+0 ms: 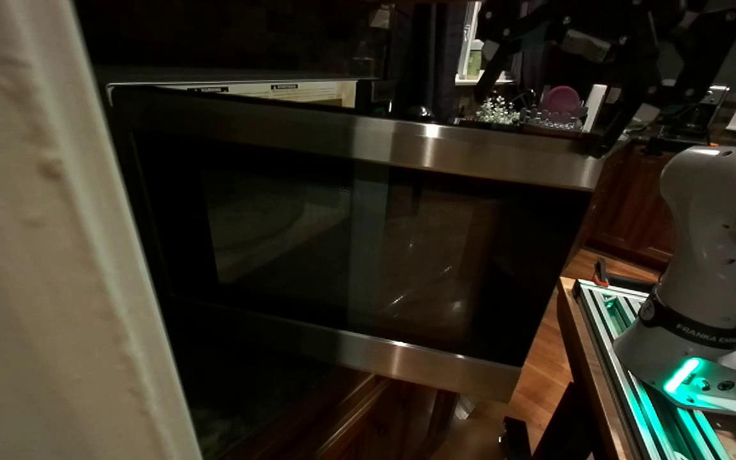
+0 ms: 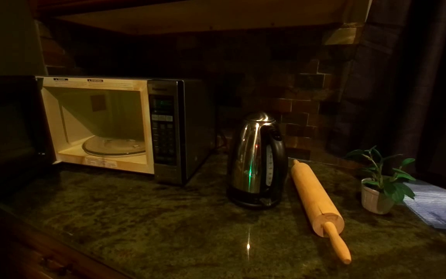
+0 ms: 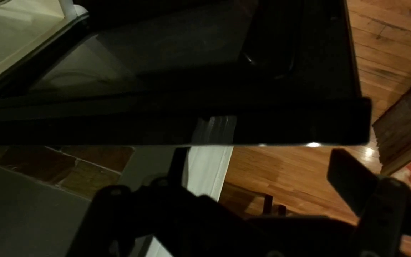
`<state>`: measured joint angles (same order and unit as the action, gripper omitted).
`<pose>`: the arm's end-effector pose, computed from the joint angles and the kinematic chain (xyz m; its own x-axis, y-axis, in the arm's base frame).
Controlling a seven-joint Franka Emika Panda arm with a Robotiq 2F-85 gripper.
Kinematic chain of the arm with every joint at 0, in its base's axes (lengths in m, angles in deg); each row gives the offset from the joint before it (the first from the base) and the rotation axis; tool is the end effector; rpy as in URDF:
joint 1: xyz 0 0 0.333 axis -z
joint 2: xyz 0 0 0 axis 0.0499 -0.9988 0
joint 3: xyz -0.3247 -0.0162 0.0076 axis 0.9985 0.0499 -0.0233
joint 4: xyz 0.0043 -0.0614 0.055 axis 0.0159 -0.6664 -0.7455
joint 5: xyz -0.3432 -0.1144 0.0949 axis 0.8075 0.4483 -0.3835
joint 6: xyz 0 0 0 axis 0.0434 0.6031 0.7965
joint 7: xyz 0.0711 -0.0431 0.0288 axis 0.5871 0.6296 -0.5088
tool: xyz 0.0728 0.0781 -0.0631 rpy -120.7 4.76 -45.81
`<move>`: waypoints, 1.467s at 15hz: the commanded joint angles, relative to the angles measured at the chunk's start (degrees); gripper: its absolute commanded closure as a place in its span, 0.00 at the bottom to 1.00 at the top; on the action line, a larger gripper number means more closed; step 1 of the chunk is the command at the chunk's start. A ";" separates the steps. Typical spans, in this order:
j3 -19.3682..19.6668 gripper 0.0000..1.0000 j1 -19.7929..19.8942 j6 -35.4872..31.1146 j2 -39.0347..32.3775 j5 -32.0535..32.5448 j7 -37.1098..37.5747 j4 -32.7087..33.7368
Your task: Close the microwave door
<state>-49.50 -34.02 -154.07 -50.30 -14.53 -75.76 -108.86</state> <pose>0.2939 0.2374 0.5765 0.0568 0.8886 0.4552 0.9280 -0.2151 0.3041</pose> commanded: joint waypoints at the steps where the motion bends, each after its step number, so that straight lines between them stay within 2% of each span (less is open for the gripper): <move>1: 1.05 0.00 -0.70 0.30 -0.13 -1.43 -4.15 -0.81; 7: -1.14 0.00 3.22 0.98 0.01 2.36 -3.12 -0.21; 14: -4.82 0.00 10.63 -0.25 1.69 8.82 0.26 -0.15; 22: -3.13 0.00 17.88 -1.12 4.35 13.04 5.13 -2.77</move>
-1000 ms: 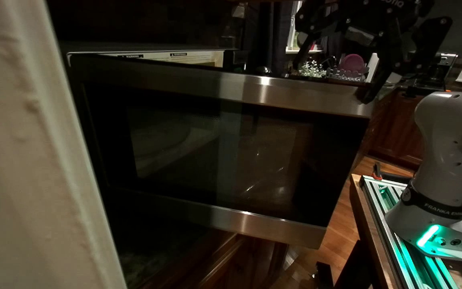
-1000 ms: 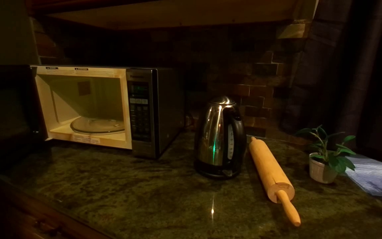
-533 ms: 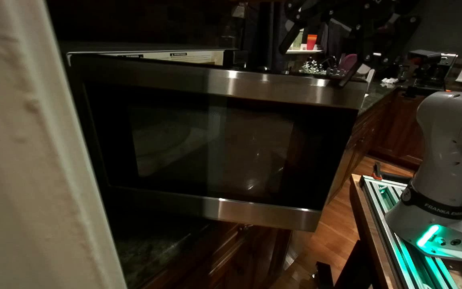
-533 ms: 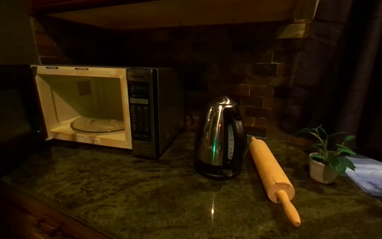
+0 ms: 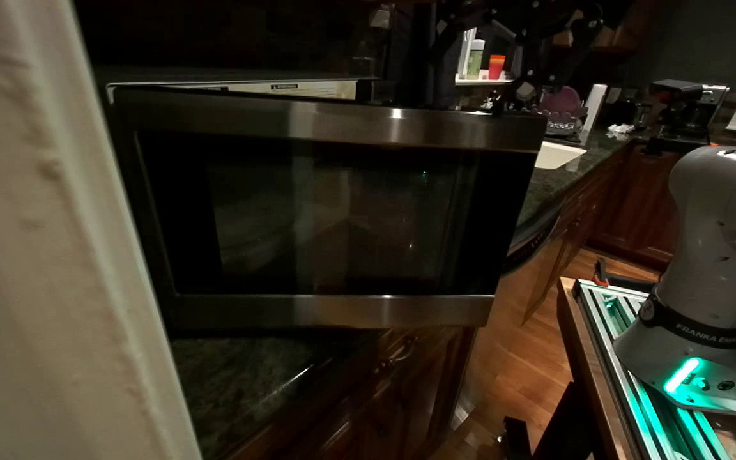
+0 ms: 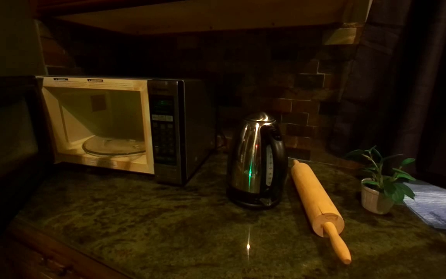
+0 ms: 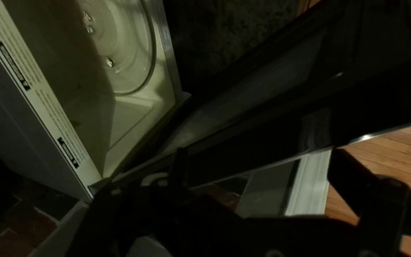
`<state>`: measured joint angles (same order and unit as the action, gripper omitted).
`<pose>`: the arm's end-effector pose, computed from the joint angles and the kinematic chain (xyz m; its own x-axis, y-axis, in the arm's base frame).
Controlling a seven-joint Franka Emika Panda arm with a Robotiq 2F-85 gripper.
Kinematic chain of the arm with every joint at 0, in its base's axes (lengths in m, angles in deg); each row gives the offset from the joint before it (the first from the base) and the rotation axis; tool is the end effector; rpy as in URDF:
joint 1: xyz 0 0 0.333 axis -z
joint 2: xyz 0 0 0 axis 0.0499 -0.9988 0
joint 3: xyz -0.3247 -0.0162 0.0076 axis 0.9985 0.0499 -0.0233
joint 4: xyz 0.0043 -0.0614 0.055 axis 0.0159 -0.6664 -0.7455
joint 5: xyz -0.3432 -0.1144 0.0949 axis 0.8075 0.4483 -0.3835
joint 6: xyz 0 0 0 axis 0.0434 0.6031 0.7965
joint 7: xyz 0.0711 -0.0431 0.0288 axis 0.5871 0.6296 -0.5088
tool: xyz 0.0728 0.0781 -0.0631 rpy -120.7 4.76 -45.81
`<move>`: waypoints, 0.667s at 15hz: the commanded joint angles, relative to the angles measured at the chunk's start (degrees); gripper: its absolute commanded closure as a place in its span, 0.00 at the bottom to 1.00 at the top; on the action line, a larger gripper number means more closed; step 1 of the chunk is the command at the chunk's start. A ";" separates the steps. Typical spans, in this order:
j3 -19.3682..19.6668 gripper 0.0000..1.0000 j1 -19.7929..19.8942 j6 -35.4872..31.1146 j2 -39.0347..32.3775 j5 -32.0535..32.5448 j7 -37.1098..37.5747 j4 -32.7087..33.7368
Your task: Close the microwave door
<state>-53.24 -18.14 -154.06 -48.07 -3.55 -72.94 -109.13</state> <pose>0.3284 0.1669 0.5873 0.2100 0.9207 0.3290 0.8128 -0.3514 0.4647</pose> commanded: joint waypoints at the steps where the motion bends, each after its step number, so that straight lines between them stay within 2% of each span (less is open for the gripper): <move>1: 1.11 0.00 2.68 -1.28 2.37 2.26 2.63 -3.03; 4: 2.21 0.00 5.06 -2.75 3.09 3.60 3.92 -4.63; 6: 2.16 0.00 7.47 -6.12 3.82 6.28 4.89 -5.74; 8: 1.05 0.00 9.81 -9.35 4.99 8.96 7.90 -6.13; 10: 0.29 0.00 10.38 -8.13 6.07 9.12 12.35 -5.56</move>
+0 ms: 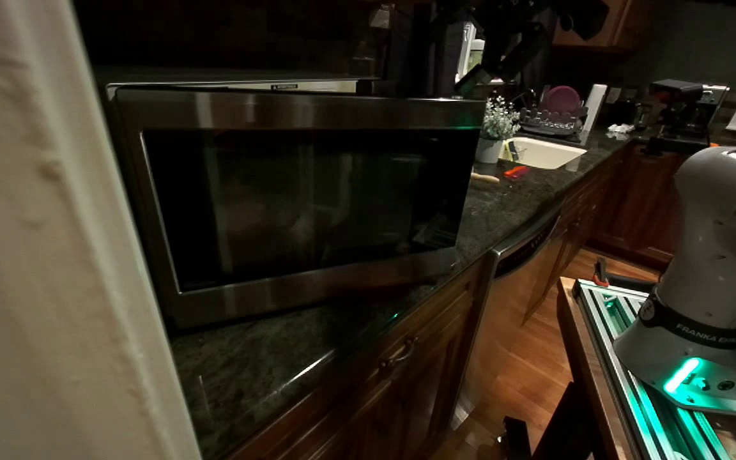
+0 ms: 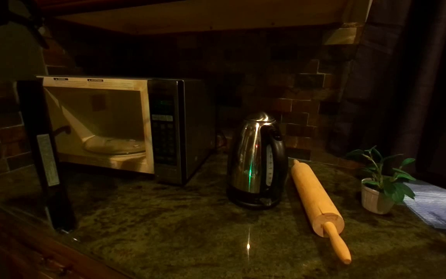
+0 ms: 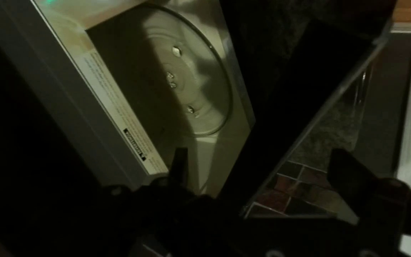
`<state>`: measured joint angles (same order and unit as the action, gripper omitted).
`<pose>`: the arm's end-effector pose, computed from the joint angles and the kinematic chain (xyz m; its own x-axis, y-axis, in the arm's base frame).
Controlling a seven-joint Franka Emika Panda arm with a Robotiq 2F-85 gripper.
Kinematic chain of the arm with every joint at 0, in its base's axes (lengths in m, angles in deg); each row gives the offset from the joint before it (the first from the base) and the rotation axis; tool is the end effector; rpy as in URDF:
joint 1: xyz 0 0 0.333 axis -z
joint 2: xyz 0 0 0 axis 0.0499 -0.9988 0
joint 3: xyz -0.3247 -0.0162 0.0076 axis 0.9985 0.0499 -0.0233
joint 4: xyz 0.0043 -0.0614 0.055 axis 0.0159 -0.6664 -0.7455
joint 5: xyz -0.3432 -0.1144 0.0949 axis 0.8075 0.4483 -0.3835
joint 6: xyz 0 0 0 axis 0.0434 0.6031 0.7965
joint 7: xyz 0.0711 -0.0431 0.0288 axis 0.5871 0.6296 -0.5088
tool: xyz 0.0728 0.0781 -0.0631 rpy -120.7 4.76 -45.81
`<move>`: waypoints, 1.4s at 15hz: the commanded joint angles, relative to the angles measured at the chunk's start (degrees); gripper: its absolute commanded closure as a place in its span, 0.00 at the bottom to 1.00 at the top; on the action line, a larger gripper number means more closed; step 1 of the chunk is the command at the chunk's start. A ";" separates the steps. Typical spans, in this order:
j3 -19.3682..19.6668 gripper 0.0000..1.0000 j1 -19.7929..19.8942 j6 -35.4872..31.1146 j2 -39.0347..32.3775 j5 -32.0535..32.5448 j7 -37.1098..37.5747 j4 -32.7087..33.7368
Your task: Close the microwave door
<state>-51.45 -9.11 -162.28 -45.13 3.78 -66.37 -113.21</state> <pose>0.3445 0.0981 0.5904 0.3618 0.8510 0.3806 0.6432 -0.5234 0.5589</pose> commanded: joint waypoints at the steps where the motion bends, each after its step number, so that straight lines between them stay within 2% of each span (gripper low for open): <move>1: -1.82 0.00 1.04 2.51 3.76 0.64 8.63 -1.24; 3: -1.57 0.00 -1.02 8.26 5.08 -2.30 13.94 -0.66; 6: -2.85 0.00 -0.48 12.64 7.84 -3.86 22.67 -1.53; 7: -2.35 0.25 -0.26 12.90 8.62 -4.50 24.64 -2.35; 8: -2.08 0.27 0.05 12.97 9.13 -5.20 26.71 -2.80; 12: 0.11 0.58 3.92 4.53 9.24 -5.89 33.00 -7.51; 17: -0.27 0.95 10.13 -12.98 4.41 -4.32 37.34 -12.78; 18: -0.99 1.00 11.73 -15.73 1.00 -3.75 37.68 -10.77; 21: -3.41 1.00 15.94 -24.20 -3.59 -3.59 40.62 -11.67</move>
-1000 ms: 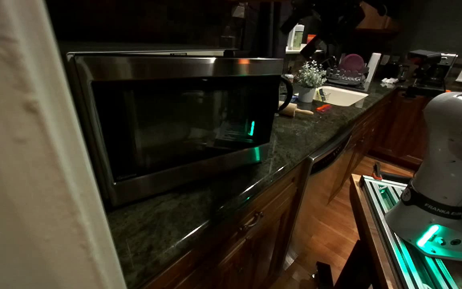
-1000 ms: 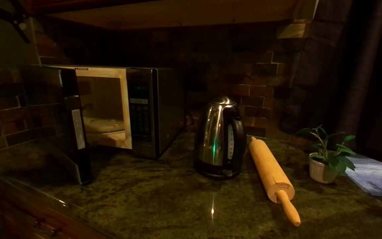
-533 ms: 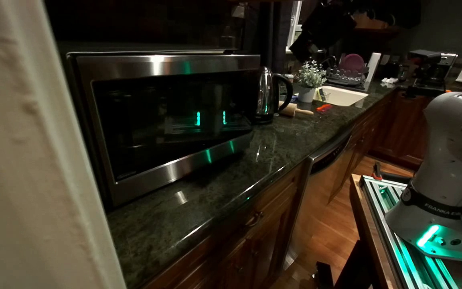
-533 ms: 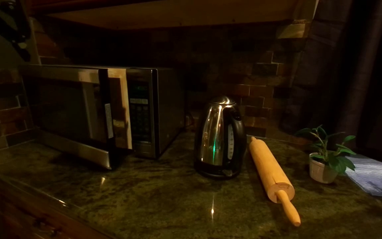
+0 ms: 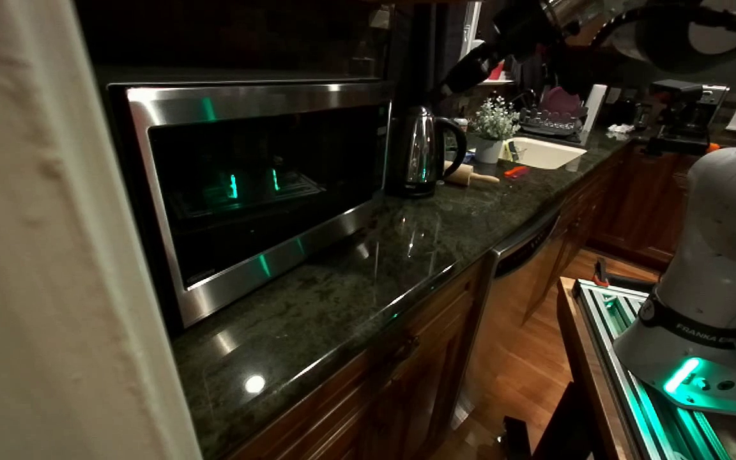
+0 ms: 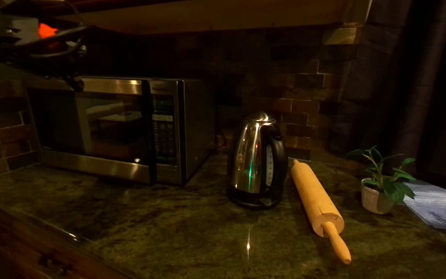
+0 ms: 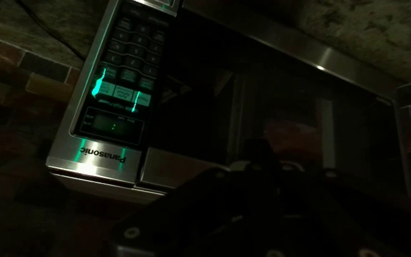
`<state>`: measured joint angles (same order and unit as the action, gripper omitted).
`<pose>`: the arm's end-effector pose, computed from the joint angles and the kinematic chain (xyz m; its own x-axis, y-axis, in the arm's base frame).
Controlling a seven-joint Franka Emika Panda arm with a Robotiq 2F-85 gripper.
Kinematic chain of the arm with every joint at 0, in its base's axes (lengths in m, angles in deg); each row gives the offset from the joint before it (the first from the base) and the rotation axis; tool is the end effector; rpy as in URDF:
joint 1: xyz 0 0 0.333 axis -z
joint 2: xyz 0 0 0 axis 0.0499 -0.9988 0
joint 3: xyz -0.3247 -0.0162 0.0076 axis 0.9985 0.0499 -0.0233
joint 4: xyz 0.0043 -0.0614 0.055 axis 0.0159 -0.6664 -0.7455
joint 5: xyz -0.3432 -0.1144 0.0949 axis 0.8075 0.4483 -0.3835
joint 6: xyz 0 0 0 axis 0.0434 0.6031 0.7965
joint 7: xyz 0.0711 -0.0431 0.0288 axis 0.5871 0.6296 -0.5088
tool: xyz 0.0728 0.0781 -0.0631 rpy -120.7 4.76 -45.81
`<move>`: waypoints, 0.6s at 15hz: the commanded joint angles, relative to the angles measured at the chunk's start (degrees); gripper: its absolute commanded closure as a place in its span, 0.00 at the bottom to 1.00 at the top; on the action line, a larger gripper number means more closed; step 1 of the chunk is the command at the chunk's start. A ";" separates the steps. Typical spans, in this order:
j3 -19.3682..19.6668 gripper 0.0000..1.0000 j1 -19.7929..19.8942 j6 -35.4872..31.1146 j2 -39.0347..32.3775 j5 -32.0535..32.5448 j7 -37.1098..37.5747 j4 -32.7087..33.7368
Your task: Close the microwave door
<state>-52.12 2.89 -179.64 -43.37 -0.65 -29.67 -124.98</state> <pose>0.3455 0.0304 0.5389 0.6474 0.1834 0.7397 0.1024 -0.9827 0.1541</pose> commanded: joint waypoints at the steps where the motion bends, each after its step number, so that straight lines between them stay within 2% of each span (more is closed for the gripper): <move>1: -3.20 1.00 4.44 -8.50 -6.78 0.55 4.36 0.10; 2: -1.28 0.99 2.26 -4.74 -3.42 0.17 1.73 0.11; 4: -2.23 0.99 3.53 -7.27 -6.02 0.20 2.70 0.20; 7: -2.38 1.00 3.73 -7.60 -6.83 0.20 2.94 0.42; 8: -3.02 1.00 4.20 -6.87 -6.82 0.22 3.57 0.51; 9: -4.19 1.00 5.38 -9.09 -8.71 0.36 4.79 0.80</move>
<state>-54.74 6.81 -187.38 -50.20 -0.62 -26.77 -124.56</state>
